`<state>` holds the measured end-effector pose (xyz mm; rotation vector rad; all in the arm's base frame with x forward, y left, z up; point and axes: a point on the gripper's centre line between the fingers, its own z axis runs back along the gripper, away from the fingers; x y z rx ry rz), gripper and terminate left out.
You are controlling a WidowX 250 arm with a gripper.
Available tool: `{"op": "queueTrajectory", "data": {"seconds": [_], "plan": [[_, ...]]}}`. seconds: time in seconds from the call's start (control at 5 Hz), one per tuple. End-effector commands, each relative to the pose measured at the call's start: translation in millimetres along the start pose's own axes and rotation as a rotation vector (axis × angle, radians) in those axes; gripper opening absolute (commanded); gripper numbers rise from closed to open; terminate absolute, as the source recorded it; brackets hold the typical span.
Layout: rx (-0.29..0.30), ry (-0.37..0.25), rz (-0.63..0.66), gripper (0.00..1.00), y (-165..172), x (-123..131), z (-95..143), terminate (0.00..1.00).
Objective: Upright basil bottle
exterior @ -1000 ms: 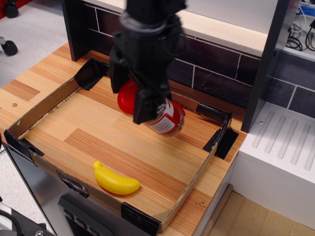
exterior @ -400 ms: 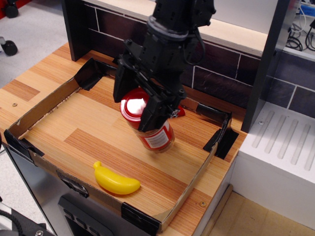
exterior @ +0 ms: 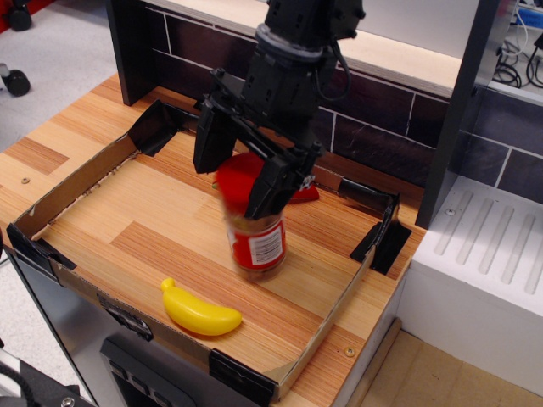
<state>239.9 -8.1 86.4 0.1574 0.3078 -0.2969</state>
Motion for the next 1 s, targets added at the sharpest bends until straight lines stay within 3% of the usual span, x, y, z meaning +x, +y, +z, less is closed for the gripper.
{"op": "queueTrajectory", "data": {"seconds": [0.0,0.2,0.4,0.6,0.8], "plan": [[-0.02,-0.166,0.0,1.0,9,-8,39,0.0],[-0.064,-0.348,0.02,1.0,15,-9,65,0.0],[-0.083,-0.437,0.058,1.0,20,-3,79,0.0],[-0.083,-0.437,0.058,1.0,20,-3,79,0.0],[-0.083,-0.437,0.058,1.0,20,-3,79,1.0]]}}
